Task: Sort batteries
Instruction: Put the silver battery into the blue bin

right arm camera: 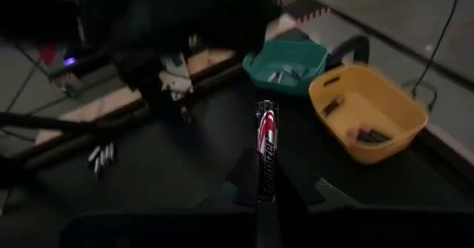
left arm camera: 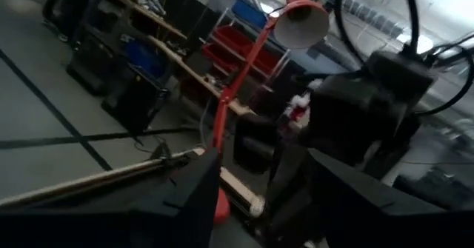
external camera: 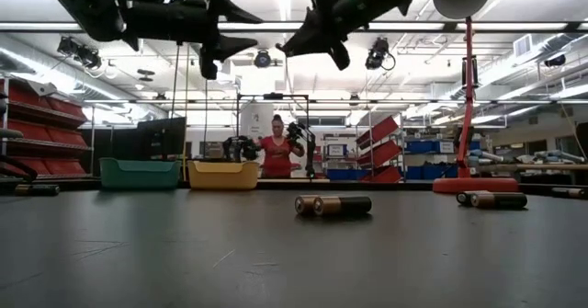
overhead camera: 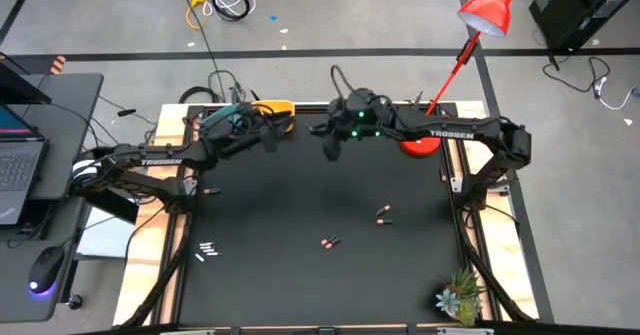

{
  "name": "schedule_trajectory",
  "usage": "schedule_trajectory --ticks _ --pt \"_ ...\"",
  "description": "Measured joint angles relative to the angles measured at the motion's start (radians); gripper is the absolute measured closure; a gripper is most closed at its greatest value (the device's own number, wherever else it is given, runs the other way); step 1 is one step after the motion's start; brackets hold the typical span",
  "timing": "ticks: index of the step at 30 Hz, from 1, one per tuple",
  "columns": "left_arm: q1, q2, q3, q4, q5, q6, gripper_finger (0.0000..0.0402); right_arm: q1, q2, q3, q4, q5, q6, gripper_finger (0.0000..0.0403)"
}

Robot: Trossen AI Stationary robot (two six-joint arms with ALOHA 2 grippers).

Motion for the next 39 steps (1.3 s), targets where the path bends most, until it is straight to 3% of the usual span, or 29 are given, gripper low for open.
schedule_trajectory --ticks 5,16,19,24,25,32,39 --pt "0.000 0.077 0.060 0.015 0.003 0.048 0.0198 -0.045 0.003 0.001 0.053 -0.115 -0.009 0.0379" --pt "-0.002 0.241 0.154 0.172 0.031 0.050 0.0209 -0.058 0.002 0.001 0.144 -0.135 -0.015 0.0379" --pt "-0.002 0.260 0.170 0.175 0.028 0.053 0.0249 -0.058 0.002 0.001 0.176 -0.099 -0.016 0.0379" --pt "-0.002 0.275 0.178 0.204 0.011 0.051 0.0365 -0.061 0.003 0.001 0.208 -0.060 -0.028 0.0374" --pt "-0.001 0.275 0.178 0.202 0.007 0.050 0.0372 -0.065 0.003 0.000 0.209 -0.060 -0.031 0.0373" --pt "0.010 0.276 0.178 0.194 -0.017 0.058 0.0372 -0.075 0.003 0.000 0.211 -0.057 -0.089 0.0337" --pt "0.064 0.238 0.173 0.069 -0.041 0.058 0.0372 -0.099 -0.005 0.001 0.128 -0.053 -0.098 0.0283"
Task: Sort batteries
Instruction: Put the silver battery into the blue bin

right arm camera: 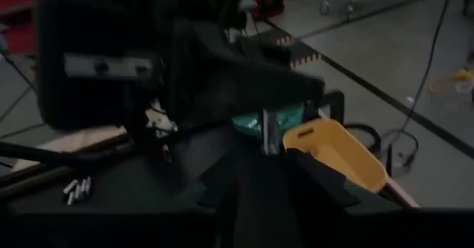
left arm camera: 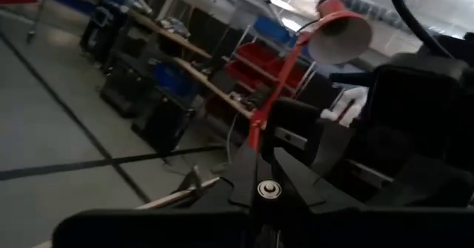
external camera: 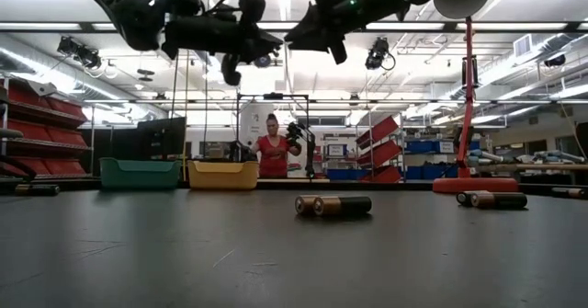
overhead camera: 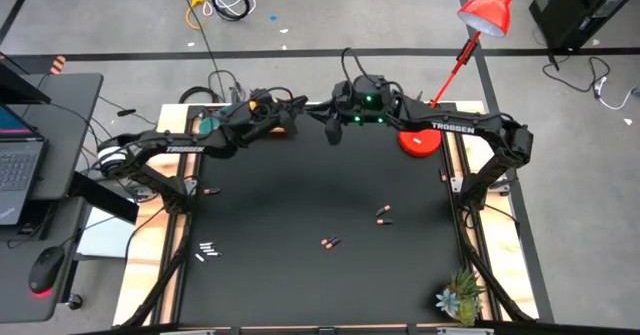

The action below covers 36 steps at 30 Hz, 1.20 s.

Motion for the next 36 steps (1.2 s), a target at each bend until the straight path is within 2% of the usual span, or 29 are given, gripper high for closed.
schedule_trajectory --ticks 3,7,10,16,19,27,36 --pt "0.026 -0.035 0.000 -0.096 0.001 0.000 0.0372 -0.011 0.000 0.000 -0.044 0.000 0.001 0.0269" --pt "0.068 -0.104 0.000 -0.343 -0.033 -0.001 0.0372 -0.016 -0.002 0.000 -0.106 -0.001 0.005 0.0259" --pt "0.093 -0.166 0.002 -0.618 -0.175 -0.002 0.0372 -0.013 -0.002 0.000 -0.153 -0.005 0.009 0.0258" --pt "0.143 -0.244 0.001 -1.086 -0.561 -0.081 0.0360 0.007 -0.002 0.000 -0.182 -0.011 0.003 0.0262" --pt "0.176 -0.248 -0.012 -1.248 -0.657 -0.179 0.0360 0.013 -0.002 0.000 -0.172 -0.011 -0.007 0.0261" --pt "0.251 -0.248 -0.113 -1.301 -0.688 -0.363 0.0355 0.014 -0.002 0.000 -0.167 -0.011 -0.021 0.0264" --pt "0.298 -0.248 -0.161 -1.304 -0.681 -0.370 0.0351 0.021 -0.002 0.000 -0.168 -0.021 -0.017 0.0265"
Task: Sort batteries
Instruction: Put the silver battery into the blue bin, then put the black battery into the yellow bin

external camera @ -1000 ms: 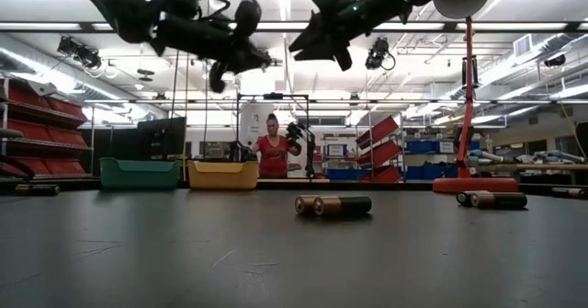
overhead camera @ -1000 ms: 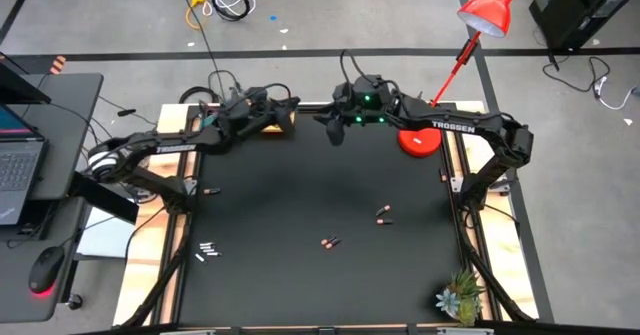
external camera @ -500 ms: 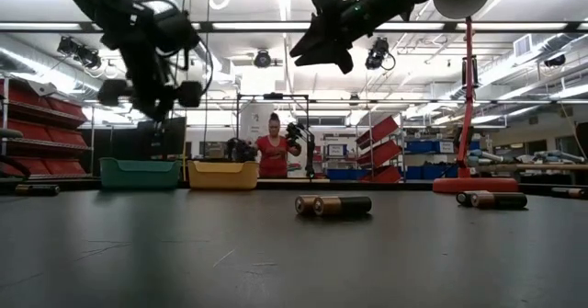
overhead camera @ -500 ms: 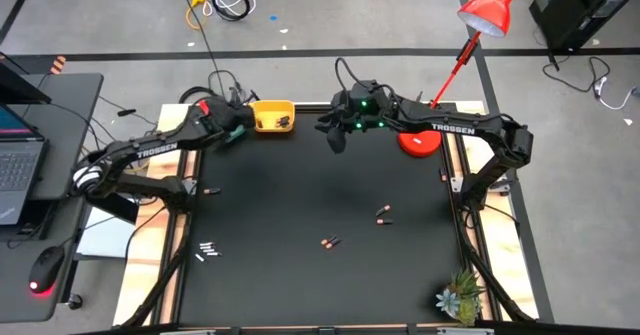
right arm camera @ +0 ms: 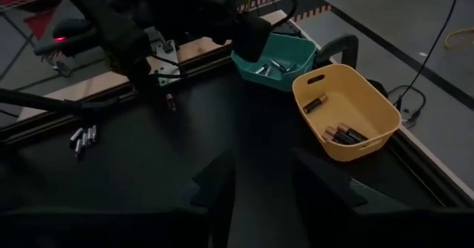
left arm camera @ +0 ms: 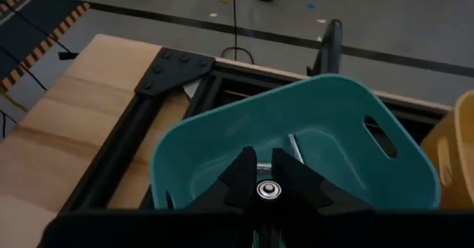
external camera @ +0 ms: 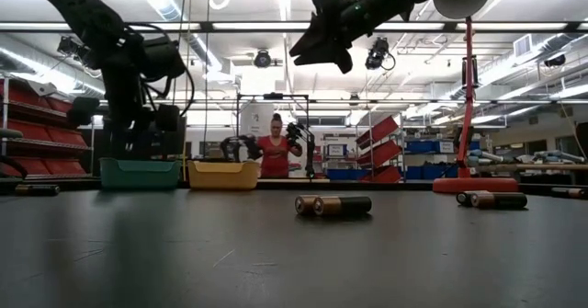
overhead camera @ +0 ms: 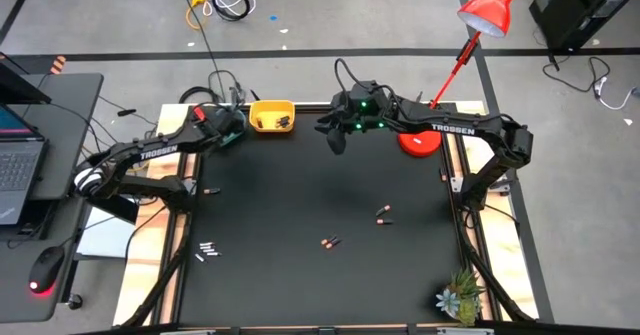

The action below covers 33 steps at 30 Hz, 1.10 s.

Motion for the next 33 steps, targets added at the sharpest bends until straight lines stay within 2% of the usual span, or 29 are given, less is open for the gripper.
schedule_trajectory --ticks 7,12,16,20,24,29,33 --pt "0.006 0.000 0.000 0.002 0.010 0.022 0.0339 0.006 0.000 0.000 0.000 -0.010 0.003 0.0266" --pt "0.006 0.000 0.000 0.001 0.020 0.025 0.0300 0.012 0.000 0.000 0.000 -0.019 0.012 0.0267" --pt "0.006 0.000 0.000 0.001 0.025 0.026 0.0264 0.013 0.000 0.000 -0.051 -0.070 0.049 0.0268" --pt "0.006 0.000 0.004 0.001 0.098 0.027 0.0243 0.001 -0.020 0.000 -0.295 -0.149 0.049 0.0273" --pt "-0.007 0.000 0.020 0.055 0.223 0.032 0.0239 -0.022 -0.032 0.000 -0.664 -0.139 0.020 0.0275" --pt "-0.078 0.000 0.021 0.303 0.346 0.145 0.0239 -0.039 -0.032 -0.105 -0.953 0.001 -0.077 0.0273" --pt "-0.140 0.000 0.021 0.584 0.426 0.257 0.0239 -0.060 -0.032 -0.200 -1.079 0.018 -0.110 0.0268"
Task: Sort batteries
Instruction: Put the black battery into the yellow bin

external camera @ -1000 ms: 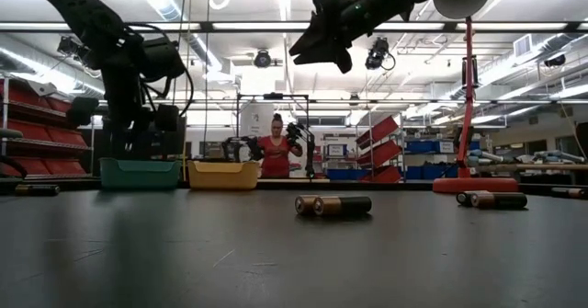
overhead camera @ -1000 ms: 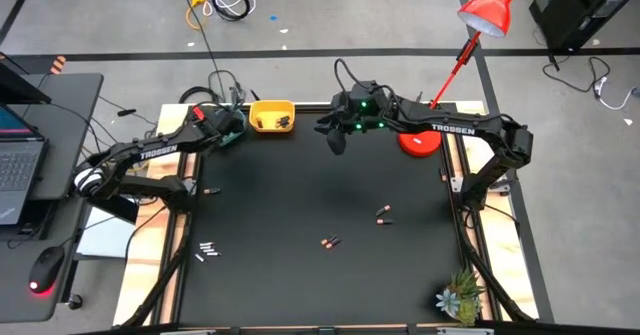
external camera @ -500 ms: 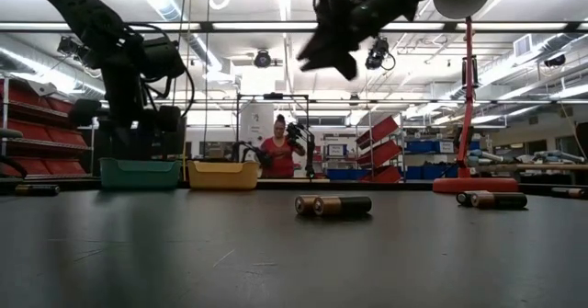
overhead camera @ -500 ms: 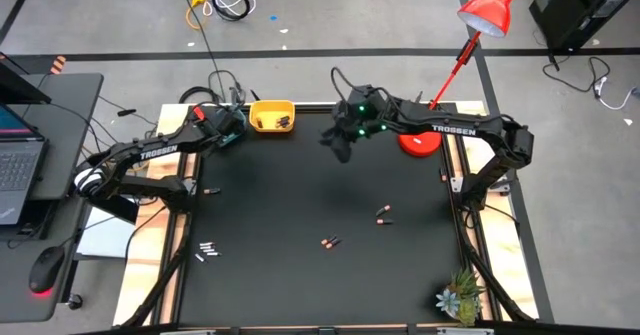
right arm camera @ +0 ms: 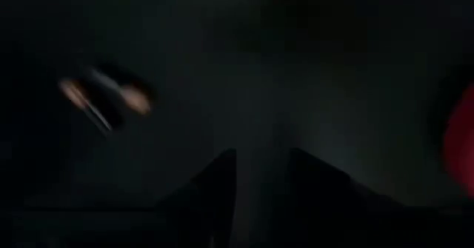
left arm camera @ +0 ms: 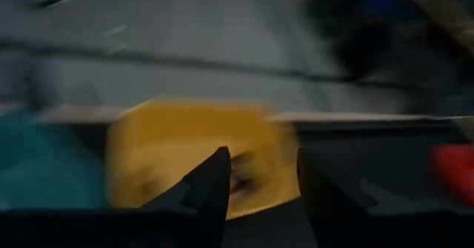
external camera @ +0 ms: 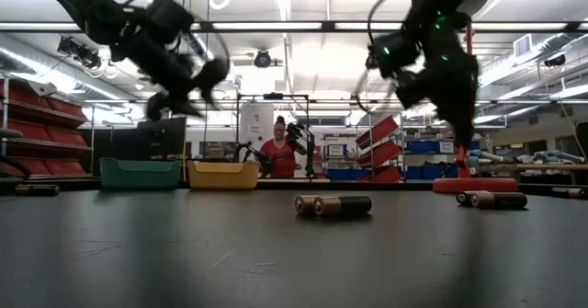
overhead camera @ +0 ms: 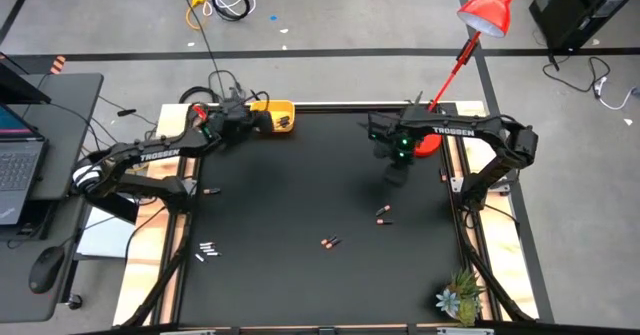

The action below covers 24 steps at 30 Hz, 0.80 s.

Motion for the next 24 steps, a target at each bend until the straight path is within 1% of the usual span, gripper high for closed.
schedule_trajectory --ticks 2,4,7,11,13,15,18,24 --pt "-0.020 0.000 0.000 0.129 0.053 0.039 0.0238 -0.013 0.000 -0.036 -0.049 0.001 0.007 0.0266" --pt "-0.036 0.000 0.001 0.219 0.092 0.059 0.0238 -0.034 0.000 -0.078 -0.077 0.000 0.043 0.0265" --pt "-0.051 0.000 0.001 0.289 0.140 0.056 0.0238 -0.091 0.000 -0.156 -0.097 0.009 0.114 0.0264" --pt "-0.067 0.000 0.001 0.314 0.247 0.028 0.0238 -0.181 0.000 -0.258 -0.100 0.028 0.192 0.0264" --pt "-0.084 0.000 0.001 0.307 0.301 0.027 0.0238 -0.213 0.000 -0.299 -0.099 0.086 0.220 0.0264" --pt "-0.105 0.000 0.001 0.299 0.340 0.026 0.0238 -0.235 0.000 -0.328 -0.100 0.170 0.231 0.0264" --pt "-0.136 0.000 0.001 0.301 0.362 0.027 0.0238 -0.257 0.000 -0.351 -0.104 0.259 0.266 0.0263" --pt "-0.171 0.000 0.001 0.300 0.364 0.030 0.0238 -0.300 0.000 -0.350 -0.034 0.300 0.289 0.0265"
